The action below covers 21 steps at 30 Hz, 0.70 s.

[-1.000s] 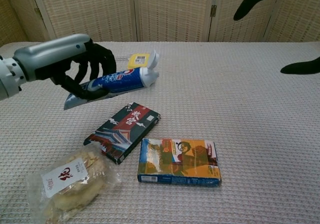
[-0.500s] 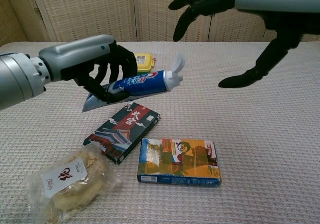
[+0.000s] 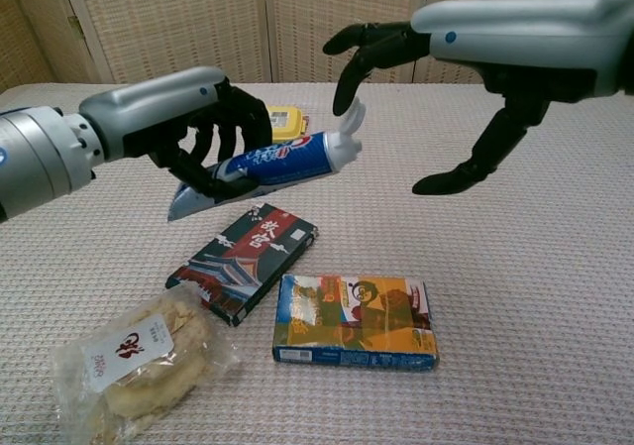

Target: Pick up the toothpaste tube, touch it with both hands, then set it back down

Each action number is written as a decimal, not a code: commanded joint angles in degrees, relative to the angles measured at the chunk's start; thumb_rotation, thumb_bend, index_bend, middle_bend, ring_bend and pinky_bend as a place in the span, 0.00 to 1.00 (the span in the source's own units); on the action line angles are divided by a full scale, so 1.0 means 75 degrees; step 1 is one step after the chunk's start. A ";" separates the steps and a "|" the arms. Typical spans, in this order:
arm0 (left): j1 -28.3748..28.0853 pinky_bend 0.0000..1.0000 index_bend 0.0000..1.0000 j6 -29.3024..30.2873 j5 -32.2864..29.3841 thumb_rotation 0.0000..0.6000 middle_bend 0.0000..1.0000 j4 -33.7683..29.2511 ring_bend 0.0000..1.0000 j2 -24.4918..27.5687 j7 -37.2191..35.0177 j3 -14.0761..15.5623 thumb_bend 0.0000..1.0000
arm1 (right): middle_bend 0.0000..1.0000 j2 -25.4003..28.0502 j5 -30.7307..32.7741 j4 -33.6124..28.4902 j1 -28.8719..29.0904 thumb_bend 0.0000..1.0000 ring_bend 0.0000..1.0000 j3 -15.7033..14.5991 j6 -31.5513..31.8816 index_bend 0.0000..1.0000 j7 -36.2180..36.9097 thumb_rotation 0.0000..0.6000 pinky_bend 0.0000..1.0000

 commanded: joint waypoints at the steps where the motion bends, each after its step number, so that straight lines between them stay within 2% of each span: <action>1: 0.0028 0.69 0.76 0.0055 0.0064 1.00 0.81 0.0054 0.72 0.0027 -0.0119 0.0010 0.77 | 0.02 0.0053 0.0178 0.0024 -0.0010 0.29 0.00 -0.0060 0.0053 0.28 -0.0087 1.00 0.00; 15: 0.0091 0.68 0.76 0.0280 0.0305 1.00 0.81 0.0232 0.72 -0.0055 -0.0505 0.0034 0.78 | 0.02 -0.0051 0.0266 0.0257 0.0016 0.29 0.00 -0.0210 0.0213 0.28 0.0292 1.00 0.00; 19: 0.0210 0.68 0.75 0.0530 0.0509 1.00 0.81 0.0422 0.71 -0.0124 -0.0812 0.0079 0.78 | 0.02 0.0114 -0.0250 0.0173 -0.0215 0.29 0.00 -0.0281 0.0606 0.28 0.0993 1.00 0.00; 21: 0.0282 0.68 0.75 0.0703 0.0686 1.00 0.81 0.0598 0.71 -0.0188 -0.1031 0.0122 0.78 | 0.02 0.0222 -0.0687 0.0161 -0.0378 0.29 0.00 -0.0327 0.0915 0.28 0.1655 1.00 0.00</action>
